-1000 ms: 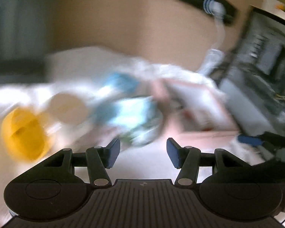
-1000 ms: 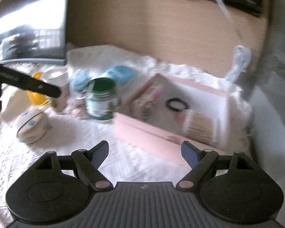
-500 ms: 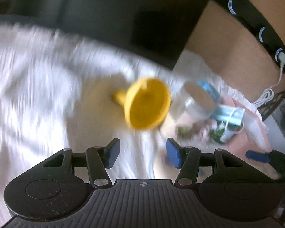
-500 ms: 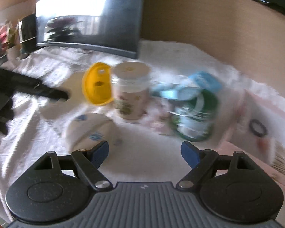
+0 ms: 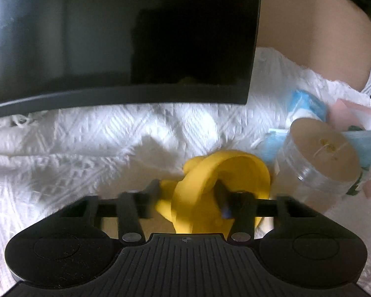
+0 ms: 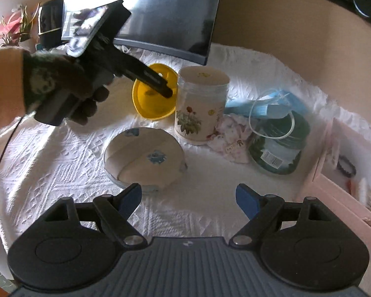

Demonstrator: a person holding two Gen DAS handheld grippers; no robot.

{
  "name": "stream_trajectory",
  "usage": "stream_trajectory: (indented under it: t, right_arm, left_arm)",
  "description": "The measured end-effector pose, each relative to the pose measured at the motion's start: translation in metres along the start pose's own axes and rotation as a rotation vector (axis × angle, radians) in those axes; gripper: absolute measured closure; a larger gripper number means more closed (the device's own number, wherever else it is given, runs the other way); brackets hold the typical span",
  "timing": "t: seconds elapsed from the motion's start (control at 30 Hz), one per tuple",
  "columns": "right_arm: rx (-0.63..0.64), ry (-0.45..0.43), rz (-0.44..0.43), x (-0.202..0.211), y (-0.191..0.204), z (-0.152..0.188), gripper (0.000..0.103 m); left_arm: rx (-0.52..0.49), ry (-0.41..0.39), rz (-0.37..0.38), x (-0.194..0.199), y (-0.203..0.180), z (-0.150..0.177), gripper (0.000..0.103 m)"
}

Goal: Organize soft objects
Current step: 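Grasp the yellow funnel with the left tool, then grasp the beige oval case with the right tool while the left tool holds the funnel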

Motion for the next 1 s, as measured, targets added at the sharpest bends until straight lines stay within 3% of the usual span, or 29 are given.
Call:
stream_trajectory:
  t: [0.13,0.3,0.37,0.6,0.8,1.0]
  right_arm:
    - [-0.012,-0.007,-0.026,-0.006,0.008,-0.002,0.019]
    - [-0.035,-0.025,-0.064,-0.02,0.028,-0.017,0.019]
    - [-0.054,-0.037,-0.085,-0.026,0.031,-0.025,0.019]
    - [-0.327,0.029,-0.152,-0.062,0.003,-0.032,0.019]
    - [-0.552,0.096,-0.26,-0.087,-0.011,-0.02,0.016]
    - [-0.65,0.132,-0.363,-0.097,-0.004,-0.03,0.018]
  left_arm:
    - [0.066,-0.003,0.003,0.005,0.006,0.011,0.073]
    - [0.064,-0.046,-0.006,0.042,0.011,0.02,0.084]
    - [0.095,-0.051,0.018,0.063,0.014,0.029,0.085]
    - [0.231,-0.035,0.08,0.127,0.015,0.086,0.086]
    - [0.215,-0.01,0.12,0.126,-0.003,0.109,0.086]
    - [0.206,-0.027,0.126,0.129,0.0,0.115,0.086]
Point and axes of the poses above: each gripper's, at about its wrist camera, not at the fingertips, and x roughly against the way its jaws point, y to its left, z to its underside, the point moved 9 cm from there along -x, roughly the way its jaws point, and after that the axes turned 2 degrees about -x, right-handed, at the moved point
